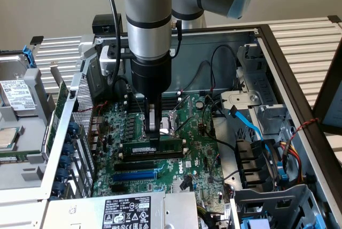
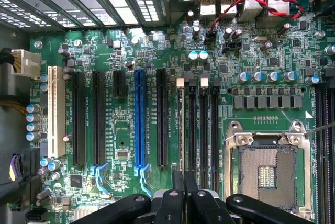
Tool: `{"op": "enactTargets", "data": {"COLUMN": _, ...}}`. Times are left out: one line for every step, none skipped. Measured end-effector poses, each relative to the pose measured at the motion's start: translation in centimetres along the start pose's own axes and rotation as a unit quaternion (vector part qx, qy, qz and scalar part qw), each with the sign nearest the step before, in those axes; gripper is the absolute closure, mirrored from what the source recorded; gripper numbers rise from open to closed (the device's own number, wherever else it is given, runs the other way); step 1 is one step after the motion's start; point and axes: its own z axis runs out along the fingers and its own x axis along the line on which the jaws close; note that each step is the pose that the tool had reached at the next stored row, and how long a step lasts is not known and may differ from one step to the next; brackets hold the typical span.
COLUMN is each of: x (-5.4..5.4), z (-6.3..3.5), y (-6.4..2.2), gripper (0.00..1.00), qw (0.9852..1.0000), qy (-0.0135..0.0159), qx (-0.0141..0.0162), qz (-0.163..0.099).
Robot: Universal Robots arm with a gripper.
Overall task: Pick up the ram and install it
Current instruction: 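Insert the ram into the slot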
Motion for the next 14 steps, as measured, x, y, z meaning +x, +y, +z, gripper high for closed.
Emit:
{"op": "enactTargets", "data": {"x": -0.01, "z": 0.07, "y": 0.00, "gripper": 0.88, "qw": 1.0000, "qy": 0.0000, "qx": 0.0000, "qz": 0.000}}
{"op": "enactTargets", "data": {"x": -0.02, "z": 0.13, "y": 0.00, "gripper": 0.88, "qw": 1.0000, "qy": -0.0003, "qx": 0.0002, "qz": 0.000}}
{"op": "enactTargets", "data": {"x": -0.02, "z": 0.14, "y": 0.00, "gripper": 0.88, "qw": 1.0000, "qy": -0.0002, "qx": 0.0002, "qz": 0.000}}
{"op": "enactTargets", "data": {"x": -0.02, "z": 0.14, "y": 0.00, "gripper": 0.88, "qw": 1.0000, "qy": -0.0002, "qx": 0.0002, "qz": 0.000}}
{"op": "enactTargets", "data": {"x": -0.02, "z": 0.14, "y": -0.01, "gripper": 0.88, "qw": 1.0000, "qy": -0.0002, "qx": 0.0002, "qz": 0.000}}
{"op": "enactTargets", "data": {"x": -0.02, "z": 0.14, "y": -0.01, "gripper": 0.88, "qw": 1.0000, "qy": -0.0002, "qx": 0.0002, "qz": 0.000}}
{"op": "enactTargets", "data": {"x": -0.02, "z": 0.14, "y": 0.00, "gripper": 0.88, "qw": 1.0000, "qy": -0.0002, "qx": 0.0002, "qz": 0.000}}
{"op": "enactTargets", "data": {"x": -0.02, "z": 0.14, "y": -0.01, "gripper": 0.88, "qw": 1.0000, "qy": -0.0002, "qx": 0.0002, "qz": 0.000}}
{"op": "enactTargets", "data": {"x": -0.02, "z": 0.14, "y": -0.01, "gripper": 0.88, "qw": 1.0000, "qy": -0.0002, "qx": 0.0002, "qz": 0.000}}
{"op": "enactTargets", "data": {"x": -0.02, "z": 0.14, "y": 0.00, "gripper": 0.88, "qw": 1.0000, "qy": -0.0002, "qx": 0.0002, "qz": 0.000}}
{"op": "enactTargets", "data": {"x": -0.02, "z": 0.14, "y": 0.00, "gripper": 0.88, "qw": 1.0000, "qy": -0.0002, "qx": 0.0002, "qz": 0.000}}
{"op": "enactTargets", "data": {"x": -0.02, "z": 0.14, "y": -0.01, "gripper": 0.88, "qw": 1.0000, "qy": -0.0002, "qx": 0.0002, "qz": 0.000}}
{"op": "enactTargets", "data": {"x": -0.02, "z": 0.14, "y": -0.01, "gripper": 0.88, "qw": 1.0000, "qy": -0.0002, "qx": 0.0002, "qz": 0.000}}
{"op": "enactTargets", "data": {"x": -0.02, "z": 0.14, "y": -0.01, "gripper": 0.88, "qw": 1.0000, "qy": -0.0002, "qx": 0.0002, "qz": 0.000}}
